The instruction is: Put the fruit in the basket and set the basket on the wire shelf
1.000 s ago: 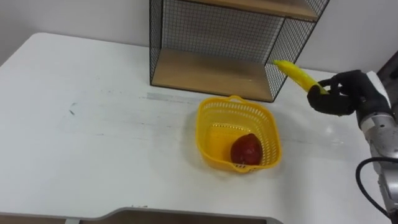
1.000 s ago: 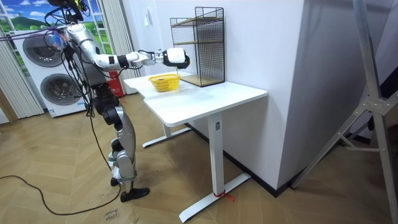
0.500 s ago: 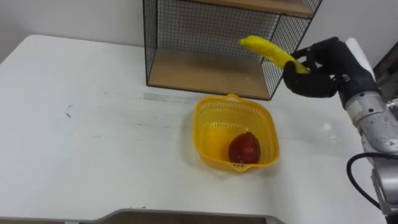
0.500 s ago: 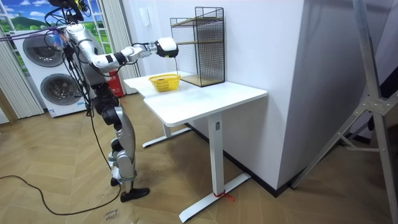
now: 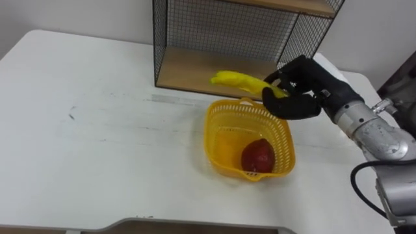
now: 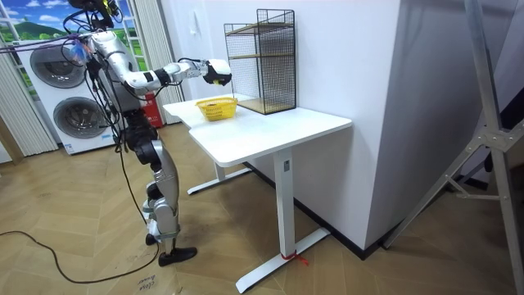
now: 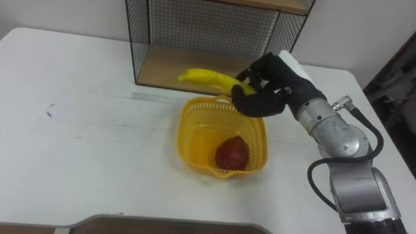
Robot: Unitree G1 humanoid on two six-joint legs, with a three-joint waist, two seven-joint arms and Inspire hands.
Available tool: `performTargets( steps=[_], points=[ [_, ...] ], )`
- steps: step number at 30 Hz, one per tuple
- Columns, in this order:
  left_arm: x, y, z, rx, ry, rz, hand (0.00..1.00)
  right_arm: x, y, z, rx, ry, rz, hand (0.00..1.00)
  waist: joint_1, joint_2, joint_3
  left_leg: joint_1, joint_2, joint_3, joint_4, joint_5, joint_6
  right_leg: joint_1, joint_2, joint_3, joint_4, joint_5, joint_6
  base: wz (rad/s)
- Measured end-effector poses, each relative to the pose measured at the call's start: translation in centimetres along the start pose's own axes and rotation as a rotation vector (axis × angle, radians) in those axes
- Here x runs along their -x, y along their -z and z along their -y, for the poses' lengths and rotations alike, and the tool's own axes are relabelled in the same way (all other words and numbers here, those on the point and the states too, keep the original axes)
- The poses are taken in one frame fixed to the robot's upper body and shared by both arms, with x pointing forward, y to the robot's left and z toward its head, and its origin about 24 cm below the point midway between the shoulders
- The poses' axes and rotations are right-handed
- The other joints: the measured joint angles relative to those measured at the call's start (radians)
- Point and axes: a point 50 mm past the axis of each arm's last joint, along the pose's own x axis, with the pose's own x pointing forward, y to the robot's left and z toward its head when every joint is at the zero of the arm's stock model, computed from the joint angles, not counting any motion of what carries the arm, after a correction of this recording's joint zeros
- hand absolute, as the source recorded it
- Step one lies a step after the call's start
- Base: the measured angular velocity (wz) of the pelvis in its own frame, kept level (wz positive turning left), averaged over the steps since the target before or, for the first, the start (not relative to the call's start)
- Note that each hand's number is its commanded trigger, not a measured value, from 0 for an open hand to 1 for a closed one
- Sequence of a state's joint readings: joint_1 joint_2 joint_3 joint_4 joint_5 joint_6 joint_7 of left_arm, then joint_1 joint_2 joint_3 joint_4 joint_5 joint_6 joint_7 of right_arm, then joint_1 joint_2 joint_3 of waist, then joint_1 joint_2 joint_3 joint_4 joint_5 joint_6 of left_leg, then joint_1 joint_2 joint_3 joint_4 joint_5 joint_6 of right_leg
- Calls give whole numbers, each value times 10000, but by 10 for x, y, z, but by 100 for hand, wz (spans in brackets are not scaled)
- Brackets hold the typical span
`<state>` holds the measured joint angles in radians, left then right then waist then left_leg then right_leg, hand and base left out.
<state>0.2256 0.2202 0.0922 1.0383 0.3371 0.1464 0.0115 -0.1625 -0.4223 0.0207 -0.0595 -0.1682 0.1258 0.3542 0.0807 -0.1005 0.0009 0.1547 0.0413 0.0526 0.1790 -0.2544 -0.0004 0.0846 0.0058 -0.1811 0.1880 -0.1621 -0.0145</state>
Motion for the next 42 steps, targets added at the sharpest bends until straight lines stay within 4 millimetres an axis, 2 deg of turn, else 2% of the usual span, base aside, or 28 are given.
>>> performTargets(
  steps=[2, 3, 4, 5, 7, 8, 10, 11, 24, 35, 42],
  points=[
    [0, -1, 0, 139, 14, 18, 0, 0, 0, -1, 27, -116, -52, 95, 6, 8, 3, -13, 0, -8, 5, 0, 0, 0, -2, -9, 0, 1, -1, 0],
    [0, -1, 0, 205, 25, 12, 0, 0, 1, -1, 106, -205, -125, 86, 12, 11, 5, -21, 0, -16, 5, 0, 0, 0, -2, -19, 1, 2, -3, 3],
    [0, 0, 0, 206, 31, -1, 0, 0, 1, -1, 162, -261, -152, 87, 12, 11, 6, -23, 0, -18, 5, 0, 0, 0, -3, -24, 1, 3, -4, 0],
    [0, 1, 1, 197, 37, -29, 0, 0, 1, -2, 265, -359, -194, 82, 9, 8, 4, -23, 0, -20, 4, 0, 0, -1, -3, -26, 4, 3, -5, 0],
    [0, 2, 1, 194, 30, -59, 0, 0, 2, -2, 328, -457, -221, 83, 10, 5, 2, -26, 1, -25, 4, 0, 0, -1, -4, -34, 6, 4, -6, 0],
    [0, 3, 1, 195, 8, -68, 0, 0, 2, -2, 358, -517, -234, 73, 9, 0, -1, -28, 1, -28, 1, 0, 0, 0, -5, -42, 8, 5, -6, 0],
    [0, 3, 0, 192, -30, -71, 0, 0, 2, -3, 473, -612, -292, 31, 0, -12, -10, -33, 0, -41, 0, 0, 0, -1, -6, -73, 5, 5, -7, 2],
    [0, 3, -1, 189, -53, -69, 0, 1, 3, -3, 497, -647, -353, 0, -26, -23, -17, -40, -1, -62, 2, 0, 0, 1, -10, -115, 3, 5, -6, 6],
    [0, 6, -3, -10, -188, -147, 0, 15, 26, -17, 339, -1372, -1476, 0, -210, -53, -26, -51, -4, -93, 10, 0, 0, 1, -20, -128, -7, 5, -6, 1],
    [1, 8, -3, -22, -202, -193, 0, 16, 28, -18, 240, -1739, -1585, 0, -237, -57, -32, -41, -4, -75, 10, 0, 0, 4, -17, -106, -11, 6, -8, 0],
    [1, 8, -4, 256, -249, -169, 0, 19, 28, -8, -603, -1394, -1300, 0, -260, 29, -21, -13, -5, -79, 48, 1, 0, 54, -16, -82, -9, 6, -8, 0]
  ],
)
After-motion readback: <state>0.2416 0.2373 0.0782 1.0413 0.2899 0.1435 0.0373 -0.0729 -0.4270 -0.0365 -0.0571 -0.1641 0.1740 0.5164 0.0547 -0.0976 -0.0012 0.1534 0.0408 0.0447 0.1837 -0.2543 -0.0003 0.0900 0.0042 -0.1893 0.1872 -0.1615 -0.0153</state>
